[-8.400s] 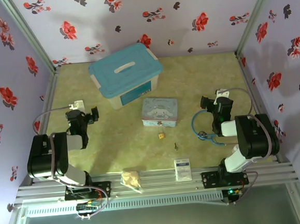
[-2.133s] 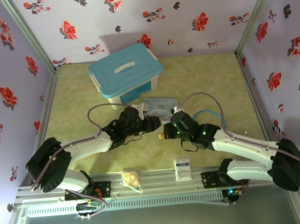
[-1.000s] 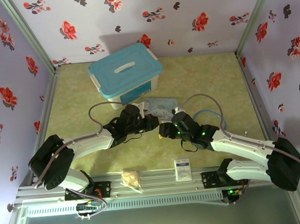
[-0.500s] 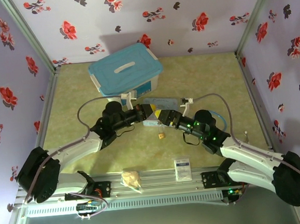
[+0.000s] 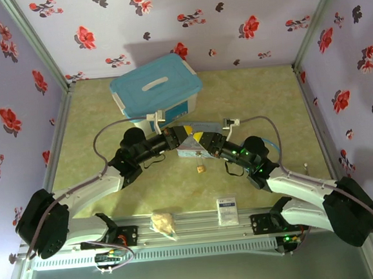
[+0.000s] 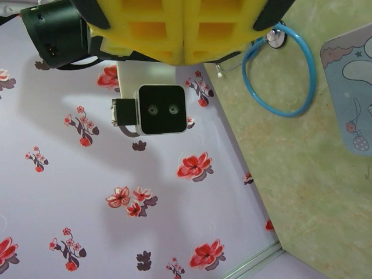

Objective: Unlock the padlock with the key

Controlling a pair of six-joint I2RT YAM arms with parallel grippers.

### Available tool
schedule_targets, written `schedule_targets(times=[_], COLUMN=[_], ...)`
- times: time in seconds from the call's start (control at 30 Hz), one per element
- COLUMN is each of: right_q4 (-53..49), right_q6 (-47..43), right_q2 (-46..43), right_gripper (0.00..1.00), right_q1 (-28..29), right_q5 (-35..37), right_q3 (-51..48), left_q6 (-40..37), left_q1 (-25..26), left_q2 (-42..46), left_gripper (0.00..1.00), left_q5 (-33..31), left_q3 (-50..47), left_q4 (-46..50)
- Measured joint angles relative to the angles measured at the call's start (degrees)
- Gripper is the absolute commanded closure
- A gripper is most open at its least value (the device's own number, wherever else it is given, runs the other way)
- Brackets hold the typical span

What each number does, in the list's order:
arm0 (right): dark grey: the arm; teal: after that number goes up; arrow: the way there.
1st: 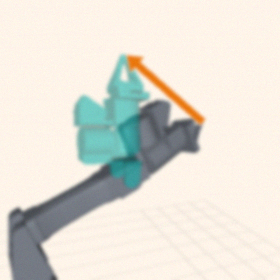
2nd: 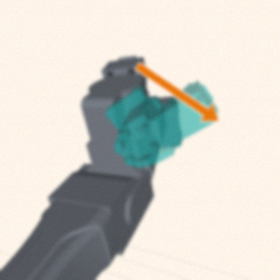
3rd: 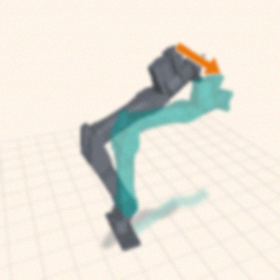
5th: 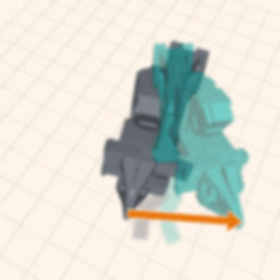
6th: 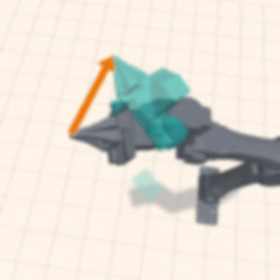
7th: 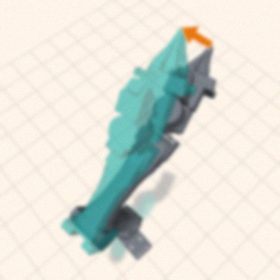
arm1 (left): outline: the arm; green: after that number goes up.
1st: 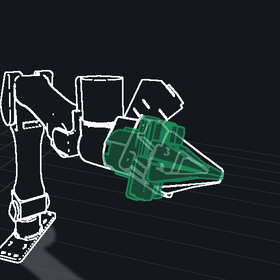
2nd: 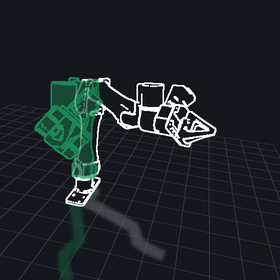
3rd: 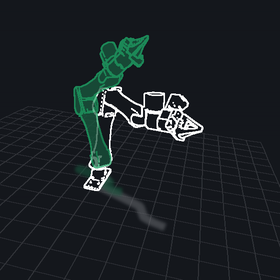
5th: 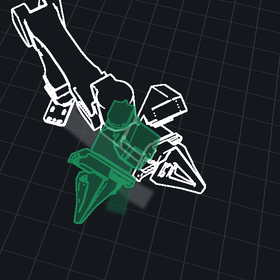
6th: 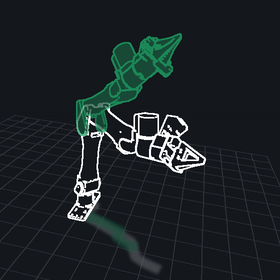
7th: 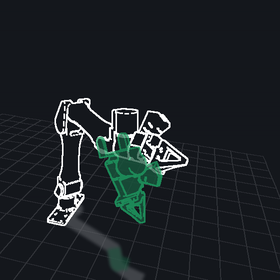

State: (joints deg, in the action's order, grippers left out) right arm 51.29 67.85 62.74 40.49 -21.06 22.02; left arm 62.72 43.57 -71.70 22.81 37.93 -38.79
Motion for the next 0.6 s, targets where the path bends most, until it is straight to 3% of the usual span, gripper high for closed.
schedule_targets(times=[0.1,0.6], right_q4=[1.3,5.6], right_q6=[0.3,2.4], right_q2=[0.0,2.7], right_gripper=[0.67,0.81], right_q1=[0.0,-0.9], right_q5=[-0.3,-0.4], right_q3=[0.0,-0.5], left_q6=[0.0,0.0], left_q1=[0.0,-0.1], left_q2=[0.0,0.0], left_gripper=[1.00,1.00], left_q5=[0.0,0.4], left_q3=[-0.1,-0.2], left_q4=[0.0,0.0])
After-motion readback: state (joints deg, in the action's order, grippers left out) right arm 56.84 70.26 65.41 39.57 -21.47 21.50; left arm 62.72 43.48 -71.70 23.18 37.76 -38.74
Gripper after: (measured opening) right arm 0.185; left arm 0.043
